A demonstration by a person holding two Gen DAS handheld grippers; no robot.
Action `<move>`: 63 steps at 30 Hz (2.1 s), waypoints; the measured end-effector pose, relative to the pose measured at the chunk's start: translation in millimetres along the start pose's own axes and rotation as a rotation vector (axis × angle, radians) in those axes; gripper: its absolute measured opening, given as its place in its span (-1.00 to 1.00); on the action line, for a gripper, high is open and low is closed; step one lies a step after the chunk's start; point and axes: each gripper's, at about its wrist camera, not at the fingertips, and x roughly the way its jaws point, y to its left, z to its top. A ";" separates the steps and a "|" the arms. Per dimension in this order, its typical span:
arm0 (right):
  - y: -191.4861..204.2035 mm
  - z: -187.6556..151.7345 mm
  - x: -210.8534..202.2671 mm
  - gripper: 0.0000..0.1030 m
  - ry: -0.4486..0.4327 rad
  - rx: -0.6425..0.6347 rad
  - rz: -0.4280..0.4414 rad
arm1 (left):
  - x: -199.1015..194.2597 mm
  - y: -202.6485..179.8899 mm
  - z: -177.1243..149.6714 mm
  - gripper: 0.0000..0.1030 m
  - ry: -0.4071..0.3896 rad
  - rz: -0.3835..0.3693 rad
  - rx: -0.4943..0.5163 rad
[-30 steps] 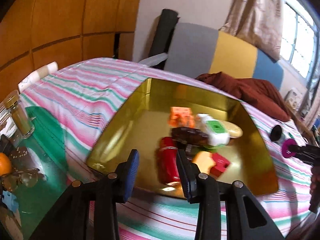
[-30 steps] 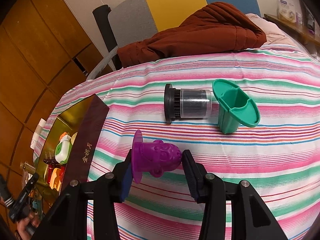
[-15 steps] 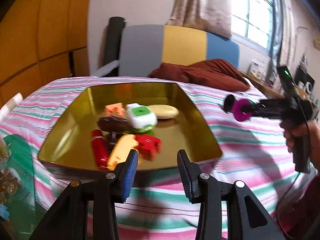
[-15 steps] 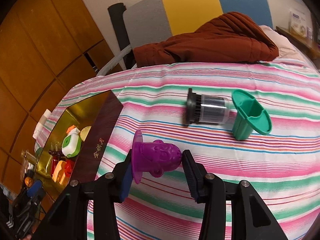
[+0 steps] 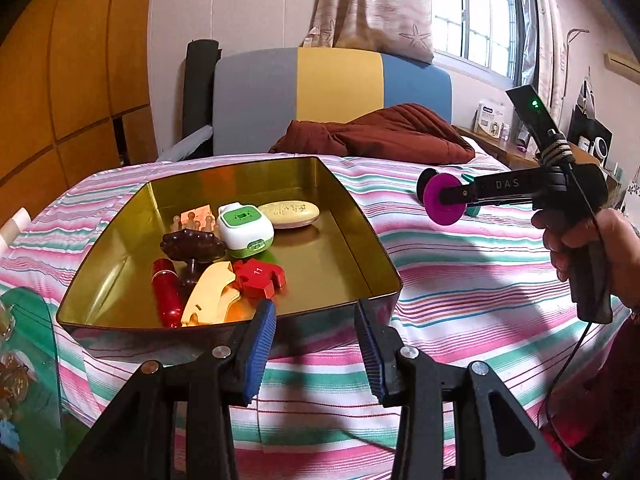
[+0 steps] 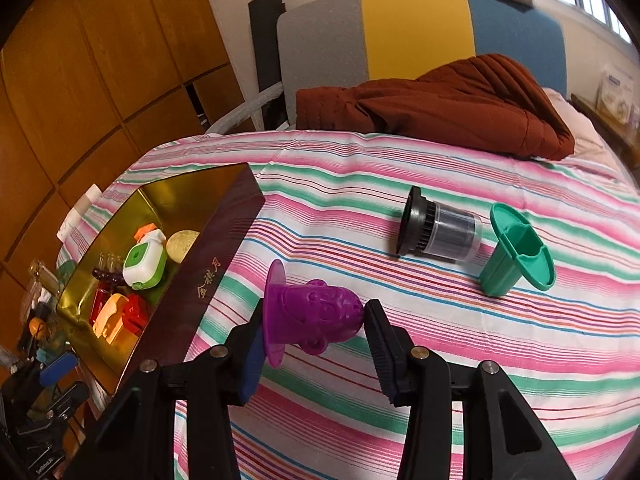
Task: Organize rigid objects
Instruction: 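Carry the purple cup-shaped piece into the gold tray and open the right gripper, then move the right gripper to the green funnel-shaped cup and grasp it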
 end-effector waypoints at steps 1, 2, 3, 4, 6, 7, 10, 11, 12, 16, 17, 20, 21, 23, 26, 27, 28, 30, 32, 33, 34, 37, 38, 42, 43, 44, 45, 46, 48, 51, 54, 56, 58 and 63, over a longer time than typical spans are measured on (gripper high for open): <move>2.4 -0.5 -0.2 -0.09 0.001 -0.009 -0.003 | -0.1 0.6 -0.2 -0.21 0.002 -0.001 -0.005; 6.0 -1.5 0.0 -0.09 0.002 -0.021 -0.009 | 0.2 1.2 0.0 -0.21 0.003 -0.002 -0.009; 8.9 -2.0 0.0 -0.09 0.004 -0.032 -0.011 | 0.0 1.7 0.3 -0.21 0.002 -0.004 -0.011; 12.0 -2.3 -0.2 -0.09 0.004 -0.044 -0.012 | -0.9 1.3 0.8 -0.21 0.000 -0.002 -0.013; 20.9 -2.4 -0.9 -0.09 0.005 -0.074 -0.017 | -2.0 3.0 1.6 -0.21 -0.005 -0.005 -0.018; 24.6 -2.2 -1.6 -0.09 0.007 -0.081 -0.015 | -2.0 3.8 1.4 -0.21 -0.004 -0.007 -0.020; 37.4 -0.2 -3.9 -0.09 0.006 -0.093 0.001 | -1.5 6.1 0.6 -0.21 -0.003 -0.009 -0.032; 43.9 1.4 -4.7 -0.09 0.004 -0.098 0.009 | -1.1 7.4 -0.1 -0.21 -0.001 -0.010 -0.037; 48.3 2.2 -4.9 -0.09 0.003 -0.102 0.016 | -1.2 8.8 -0.6 -0.21 -0.001 -0.010 -0.040; 76.0 8.4 -7.6 -0.09 -0.010 -0.139 0.049 | -3.4 13.4 -1.2 -0.21 -0.006 -0.016 -0.053; 86.1 11.0 -8.7 -0.09 -0.015 -0.154 0.059 | -4.6 15.3 -1.8 -0.21 -0.010 -0.017 -0.058; 108.9 16.0 -9.7 -0.09 -0.029 -0.196 0.074 | -8.0 20.8 -3.2 -0.21 -0.017 -0.023 -0.077; 115.7 17.1 -9.2 -0.09 -0.030 -0.210 0.077 | -8.7 22.4 -3.3 -0.21 -0.020 -0.028 -0.083; 129.7 18.5 -6.4 -0.09 -0.030 -0.241 0.073 | -10.3 25.8 -4.0 -0.21 -0.022 -0.030 -0.093; 148.1 18.6 2.2 -0.09 -0.009 -0.286 0.056 | -12.7 31.4 -5.5 -0.21 -0.026 -0.025 -0.109; 151.6 17.9 4.9 -0.09 0.000 -0.293 0.053 | -13.3 33.4 -6.2 -0.21 -0.026 -0.023 -0.115; 155.7 17.1 9.2 -0.09 0.013 -0.297 0.051 | -14.0 34.8 -6.7 -0.21 -0.027 -0.021 -0.120; 158.7 15.2 15.4 -0.09 0.034 -0.295 0.050 | -15.1 38.3 -8.0 -0.21 -0.028 -0.020 -0.130; 161.3 13.2 22.0 -0.09 0.052 -0.294 0.047 | -15.7 40.8 -9.1 -0.21 -0.028 -0.016 -0.136; 162.2 12.2 25.1 -0.09 0.060 -0.297 0.045 | -16.0 42.3 -9.8 -0.21 -0.028 -0.016 -0.139; 163.1 11.0 28.2 -0.09 0.069 -0.301 0.041 | -16.1 42.9 -10.2 -0.21 -0.026 -0.016 -0.141; 164.6 9.2 37.5 -0.09 0.093 -0.311 0.020 | -16.8 44.8 -12.3 -0.21 -0.024 -0.014 -0.149; 164.5 9.0 40.7 -0.09 0.102 -0.314 0.009 | -16.6 45.2 -12.6 -0.21 -0.023 -0.015 -0.149; 163.3 10.6 48.2 -0.09 0.117 -0.311 -0.005 | -17.0 45.5 -13.6 -0.21 -0.025 -0.016 -0.149; 162.8 11.0 50.7 -0.08 0.120 -0.310 -0.011 | -16.4 45.4 -14.0 -0.21 -0.023 -0.016 -0.146; 163.0 11.6 52.9 -0.08 0.124 -0.309 -0.015 | -16.0 45.0 -14.2 -0.21 -0.022 -0.016 -0.144; 162.7 12.2 55.0 -0.08 0.127 -0.306 -0.013 | -16.6 44.7 -14.5 -0.21 -0.022 -0.017 -0.144; 162.4 12.6 57.0 -0.08 0.132 -0.301 -0.010 | -17.1 44.0 -14.8 -0.21 -0.022 -0.018 -0.142; 163.5 12.8 58.0 -0.08 0.134 -0.297 -0.012 | -17.2 43.3 -15.2 -0.21 -0.019 -0.015 -0.138; 163.3 12.2 55.7 -0.07 0.134 -0.295 -0.007 | -16.5 44.0 -15.9 -0.21 -0.014 -0.012 -0.136; 159.1 11.9 47.6 0.00 0.115 -0.275 0.017 | -15.0 43.7 -17.0 -0.21 -0.007 -0.009 -0.138; 154.9 13.0 40.2 0.03 0.098 -0.258 0.027 | -13.8 43.1 -17.4 -0.20 -0.001 -0.006 -0.135; 150.6 14.0 31.6 0.13 0.065 -0.249 0.017 | -14.2 40.8 -17.1 -0.21 -0.003 -0.006 -0.125; 114.8 18.1 4.3 0.26 -0.034 -0.191 0.006 | -16.7 36.5 -15.7 -0.20 -0.004 0.001 -0.098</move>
